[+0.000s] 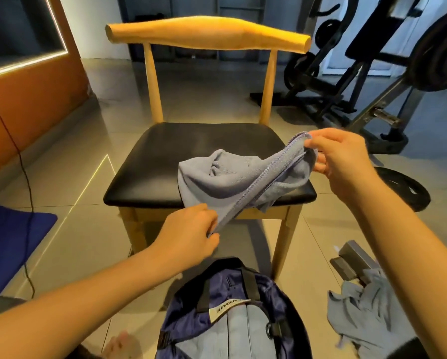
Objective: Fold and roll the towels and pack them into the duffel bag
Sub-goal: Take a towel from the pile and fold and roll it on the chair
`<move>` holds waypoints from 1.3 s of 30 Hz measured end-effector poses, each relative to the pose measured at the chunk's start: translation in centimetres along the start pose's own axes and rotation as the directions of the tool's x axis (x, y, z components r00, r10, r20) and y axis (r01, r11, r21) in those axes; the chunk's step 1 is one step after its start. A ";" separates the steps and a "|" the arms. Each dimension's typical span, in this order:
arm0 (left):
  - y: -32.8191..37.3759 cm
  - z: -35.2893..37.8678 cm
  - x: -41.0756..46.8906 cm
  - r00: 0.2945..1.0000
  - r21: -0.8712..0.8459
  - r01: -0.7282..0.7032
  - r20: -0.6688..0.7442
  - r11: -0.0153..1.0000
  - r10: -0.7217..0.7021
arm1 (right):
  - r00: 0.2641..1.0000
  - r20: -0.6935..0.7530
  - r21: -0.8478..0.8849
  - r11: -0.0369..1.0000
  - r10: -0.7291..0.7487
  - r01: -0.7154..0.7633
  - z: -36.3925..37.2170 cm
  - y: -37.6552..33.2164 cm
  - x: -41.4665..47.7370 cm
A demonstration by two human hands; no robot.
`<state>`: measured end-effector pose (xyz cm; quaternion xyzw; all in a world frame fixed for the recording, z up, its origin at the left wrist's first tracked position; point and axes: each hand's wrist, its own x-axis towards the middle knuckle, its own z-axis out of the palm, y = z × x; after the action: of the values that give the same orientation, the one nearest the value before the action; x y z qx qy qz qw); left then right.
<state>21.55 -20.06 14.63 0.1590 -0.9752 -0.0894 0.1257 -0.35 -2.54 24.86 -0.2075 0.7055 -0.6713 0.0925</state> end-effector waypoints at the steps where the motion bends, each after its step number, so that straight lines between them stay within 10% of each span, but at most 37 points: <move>1: -0.5 -0.3 -0.1 1.000 -0.012 0.001 0.021 1.000 -0.001 | 1.000 -0.011 0.006 1.000 0.005 -0.005 -0.2 0.1 -0.1; 6: -3.4 -5.0 1.2 0.989 -0.364 0.031 0.147 0.931 0.024 | 0.981 -0.112 0.068 0.986 0.158 -0.151 -1.3 1.3 0.1; 13: -2.9 -9.0 7.2 0.988 -0.630 -0.031 -0.139 0.776 -0.074 | 0.967 -0.051 0.060 0.967 0.251 -0.248 -3.7 4.0 -1.3; 23: 3.8 -1.9 14.1 0.935 -0.333 -0.211 0.205 0.919 0.289 | 0.979 -0.039 -0.046 0.978 0.200 -0.202 -4.6 5.9 -2.7; 28: 3.2 -0.6 13.2 0.971 -0.452 -0.136 0.114 0.881 0.208 | 0.975 0.010 0.095 0.971 0.221 -0.221 -3.2 4.2 -1.7; 34: 3.4 -3.0 9.1 0.900 -0.684 0.042 0.343 0.728 0.270 | 0.951 0.286 0.122 0.980 0.118 -0.158 -1.6 -2.0 0.2; 39: 0.6 -7.4 9.9 0.979 -0.639 0.041 0.179 0.768 0.097 | 0.935 0.343 -0.009 0.995 0.094 -0.097 4.0 -9.3 5.0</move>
<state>14.35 -23.74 24.00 0.0823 -0.8962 -0.4297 0.0741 -1.64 -8.37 34.39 -0.2863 0.6850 -0.6225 0.2476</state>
